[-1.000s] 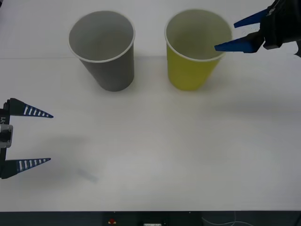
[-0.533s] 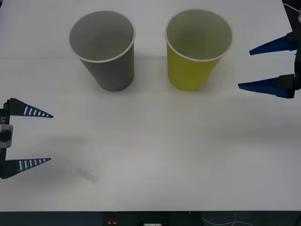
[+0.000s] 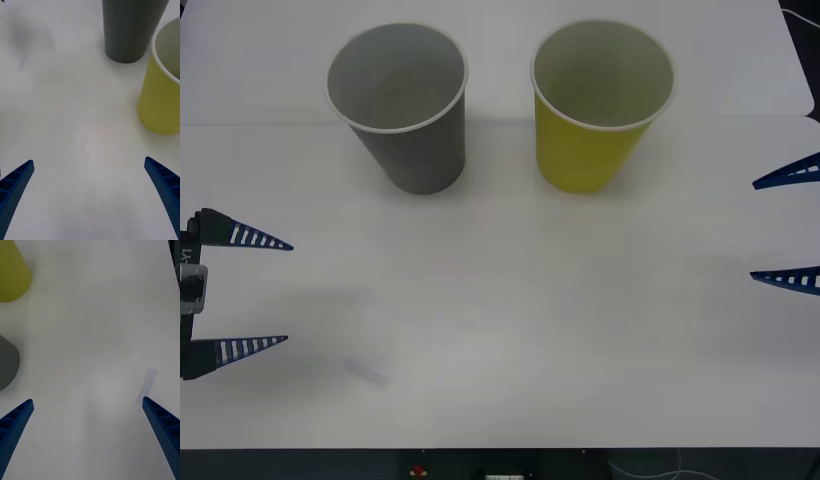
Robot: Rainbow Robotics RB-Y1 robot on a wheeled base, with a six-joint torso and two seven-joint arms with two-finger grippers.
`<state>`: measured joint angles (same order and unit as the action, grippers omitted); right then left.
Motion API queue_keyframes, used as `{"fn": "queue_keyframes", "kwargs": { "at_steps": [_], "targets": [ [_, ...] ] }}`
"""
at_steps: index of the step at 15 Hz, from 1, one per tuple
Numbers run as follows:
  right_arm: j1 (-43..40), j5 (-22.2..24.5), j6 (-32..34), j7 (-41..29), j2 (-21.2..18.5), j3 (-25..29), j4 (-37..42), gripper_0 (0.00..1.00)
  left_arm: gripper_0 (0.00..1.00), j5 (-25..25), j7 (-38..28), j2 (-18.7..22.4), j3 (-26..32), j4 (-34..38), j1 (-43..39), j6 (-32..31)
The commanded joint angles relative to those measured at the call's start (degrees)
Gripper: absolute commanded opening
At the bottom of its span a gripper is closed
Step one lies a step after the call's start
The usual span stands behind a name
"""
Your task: Put the can into the green bin and the plastic bottle into the gray bin
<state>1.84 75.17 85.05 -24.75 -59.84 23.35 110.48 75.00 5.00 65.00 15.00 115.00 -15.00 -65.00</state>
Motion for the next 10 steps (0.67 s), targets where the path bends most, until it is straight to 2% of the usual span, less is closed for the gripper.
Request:
{"fn": "queue_keyframes", "kwargs": {
  "at_steps": [1,6,10],
  "targets": [
    [-3.9,-0.4,0.0,5.5,0.0,1.3,0.0,1.00,1.00,0.0,0.0,0.0,0.0,0.0,0.0,0.0],
    [-9.7,-0.6,0.0,13.9,0.0,2.7,0.0,1.00,1.00,0.0,0.0,0.0,0.0,0.0,0.0,0.0],
    [-11.2,1.6,0.1,15.3,0.0,2.8,0.0,1.00,1.00,0.0,0.0,0.0,0.0,0.0,0.0,0.0]
  ]
}}
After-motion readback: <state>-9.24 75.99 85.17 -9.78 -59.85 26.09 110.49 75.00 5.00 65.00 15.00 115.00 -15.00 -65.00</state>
